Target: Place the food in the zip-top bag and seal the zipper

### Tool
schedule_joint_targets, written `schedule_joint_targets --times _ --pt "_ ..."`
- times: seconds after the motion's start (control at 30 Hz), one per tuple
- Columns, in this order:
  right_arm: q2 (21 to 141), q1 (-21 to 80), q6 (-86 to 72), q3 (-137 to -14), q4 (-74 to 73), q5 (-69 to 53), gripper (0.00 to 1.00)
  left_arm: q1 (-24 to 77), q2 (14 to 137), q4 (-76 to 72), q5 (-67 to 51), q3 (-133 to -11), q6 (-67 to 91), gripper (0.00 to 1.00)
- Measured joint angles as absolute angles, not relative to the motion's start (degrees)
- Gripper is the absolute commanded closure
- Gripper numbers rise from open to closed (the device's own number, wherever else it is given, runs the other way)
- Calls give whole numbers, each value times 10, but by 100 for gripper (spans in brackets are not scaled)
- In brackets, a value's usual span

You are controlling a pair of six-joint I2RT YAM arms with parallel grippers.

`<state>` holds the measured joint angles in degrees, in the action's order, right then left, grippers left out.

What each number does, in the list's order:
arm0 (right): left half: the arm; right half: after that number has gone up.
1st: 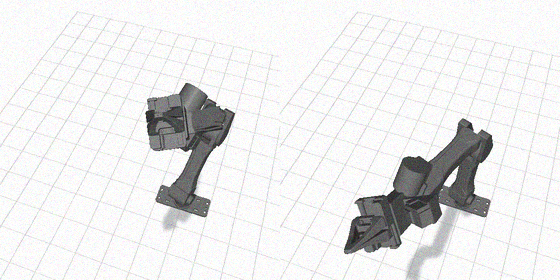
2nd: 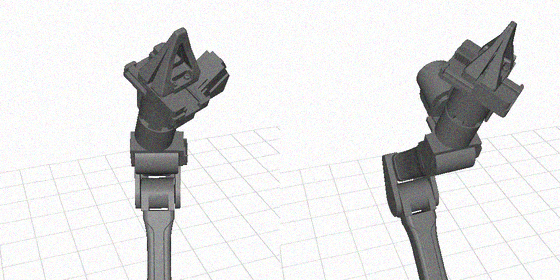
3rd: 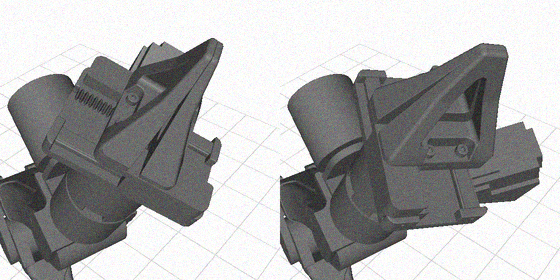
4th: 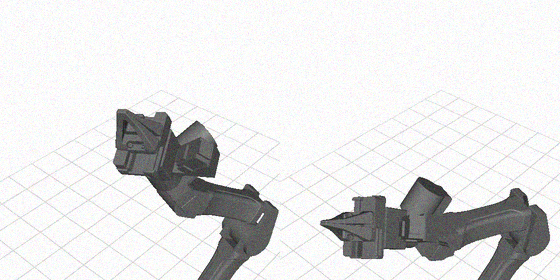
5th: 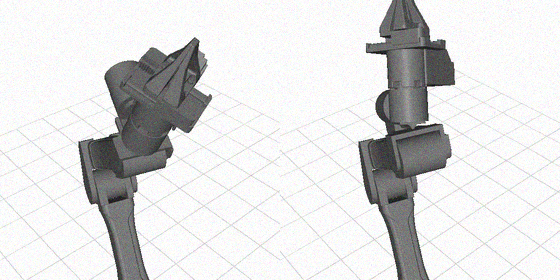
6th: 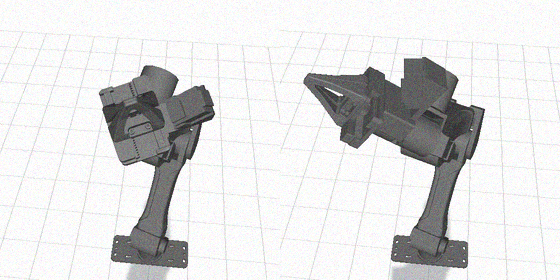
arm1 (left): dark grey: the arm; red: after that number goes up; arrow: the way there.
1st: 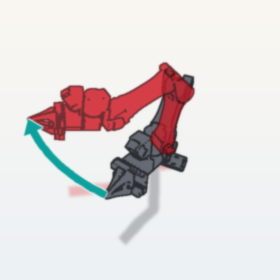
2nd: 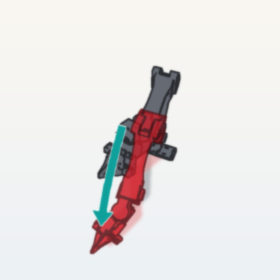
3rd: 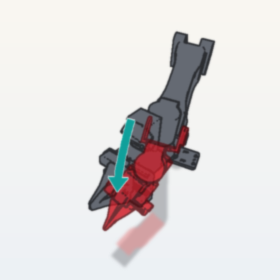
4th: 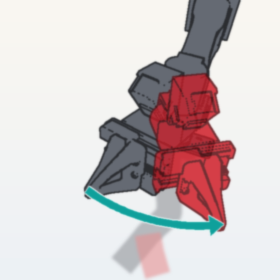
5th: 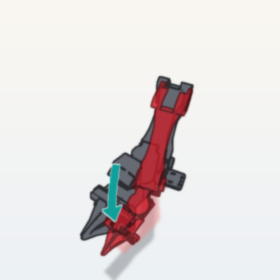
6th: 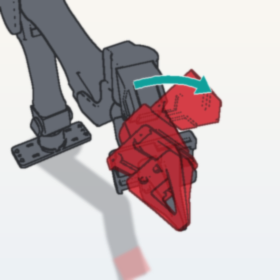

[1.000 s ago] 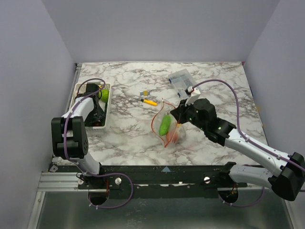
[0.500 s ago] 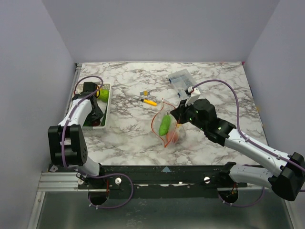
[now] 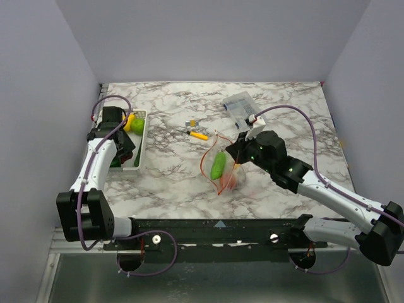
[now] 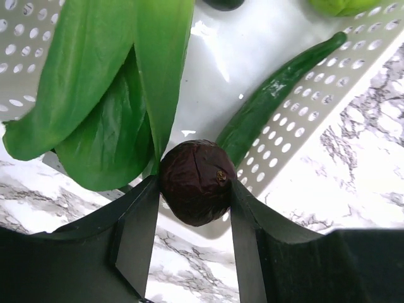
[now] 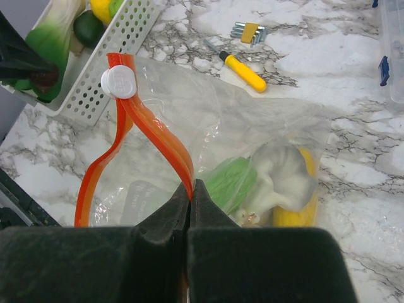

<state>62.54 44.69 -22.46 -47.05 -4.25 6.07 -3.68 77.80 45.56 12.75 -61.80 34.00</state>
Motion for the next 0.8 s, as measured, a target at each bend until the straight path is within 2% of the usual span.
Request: schedule_joint_targets --times 0.3,0.47,0.6,0.8 --pt "622 447 -225 -470 -43 61 99 -46 739 422 60 -612 337 79" --pt "621 447 -225 -470 -43 61 99 -64 732 396 40 -593 339 71" --pt "621 447 -225 -470 -43 61 99 -68 750 386 45 -591 339 64" --pt "621 447 -225 -470 -43 60 99 -71 826 373 41 -591 339 35"
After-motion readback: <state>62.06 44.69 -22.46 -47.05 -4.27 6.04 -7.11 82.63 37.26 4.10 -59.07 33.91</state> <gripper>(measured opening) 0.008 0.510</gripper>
